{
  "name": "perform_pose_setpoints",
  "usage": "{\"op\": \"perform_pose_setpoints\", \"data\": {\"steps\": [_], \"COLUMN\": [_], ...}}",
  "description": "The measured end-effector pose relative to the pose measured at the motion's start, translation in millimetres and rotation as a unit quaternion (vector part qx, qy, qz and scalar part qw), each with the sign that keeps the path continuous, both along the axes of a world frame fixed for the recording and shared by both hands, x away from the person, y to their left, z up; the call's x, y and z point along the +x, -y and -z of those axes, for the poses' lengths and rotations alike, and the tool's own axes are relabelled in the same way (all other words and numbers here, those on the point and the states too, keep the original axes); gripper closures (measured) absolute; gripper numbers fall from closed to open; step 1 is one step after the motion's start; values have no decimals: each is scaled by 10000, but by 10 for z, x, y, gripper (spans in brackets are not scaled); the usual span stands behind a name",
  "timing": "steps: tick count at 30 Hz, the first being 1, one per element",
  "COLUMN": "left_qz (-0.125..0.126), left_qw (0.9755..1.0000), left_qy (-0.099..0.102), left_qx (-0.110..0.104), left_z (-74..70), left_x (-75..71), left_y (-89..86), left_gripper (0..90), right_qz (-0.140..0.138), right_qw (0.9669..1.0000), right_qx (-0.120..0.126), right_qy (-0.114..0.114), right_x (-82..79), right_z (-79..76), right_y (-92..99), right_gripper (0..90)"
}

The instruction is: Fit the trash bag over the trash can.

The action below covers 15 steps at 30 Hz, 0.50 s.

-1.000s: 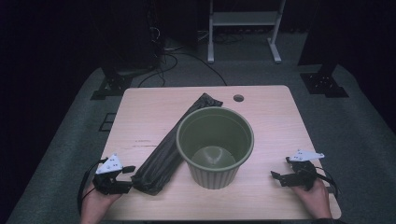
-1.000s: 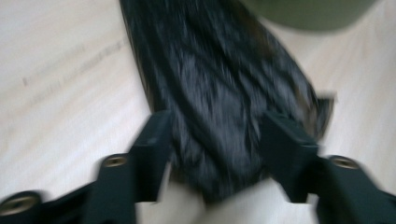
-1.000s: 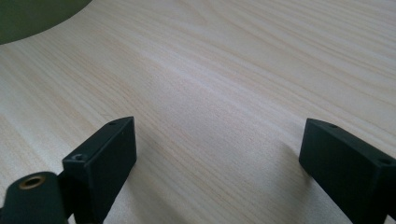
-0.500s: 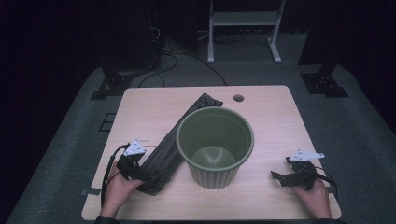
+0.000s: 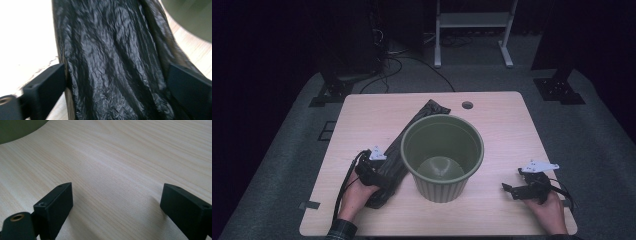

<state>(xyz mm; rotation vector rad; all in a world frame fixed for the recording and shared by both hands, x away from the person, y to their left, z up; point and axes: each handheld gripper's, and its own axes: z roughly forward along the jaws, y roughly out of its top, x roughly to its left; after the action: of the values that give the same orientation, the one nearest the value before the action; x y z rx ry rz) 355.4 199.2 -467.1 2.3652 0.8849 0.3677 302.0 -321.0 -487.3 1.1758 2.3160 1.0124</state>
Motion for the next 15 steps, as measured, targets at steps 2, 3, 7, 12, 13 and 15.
{"op": "perform_pose_setpoints", "data": {"steps": [2, 3, 7, 12, 13, 15], "left_qz": [88, 171, 398, 547, 582, 685], "left_qw": [9998, 9996, 9989, 9982, 9980, 9975], "left_qy": [-11, 15, -41, -89, -84, -113], "left_qx": [-158, -212, -236, -234, -221, -165], "left_z": [-5, -11, -46, -58, -60, -69], "left_x": [-22, -39, -87, -167, -190, -239], "left_y": [-9, -14, -42, -102, -117, -152], "left_gripper": [162, 243, 535, 735, 765, 789], "right_qz": [-1, -1, -1, -1, -1, -1], "right_qw": [10000, 10000, 10000, 10000, 10000, 10000], "right_qx": [0, 1, -1, 0, -1, 1], "right_qy": [0, 0, 0, 0, 0, 0], "right_x": [0, 0, 0, 0, 0, 0], "right_z": [0, 0, 0, 0, 0, 0], "right_y": [0, 0, 0, 0, 0, 0], "right_gripper": [97, 97, 97, 97, 97, 97]}}
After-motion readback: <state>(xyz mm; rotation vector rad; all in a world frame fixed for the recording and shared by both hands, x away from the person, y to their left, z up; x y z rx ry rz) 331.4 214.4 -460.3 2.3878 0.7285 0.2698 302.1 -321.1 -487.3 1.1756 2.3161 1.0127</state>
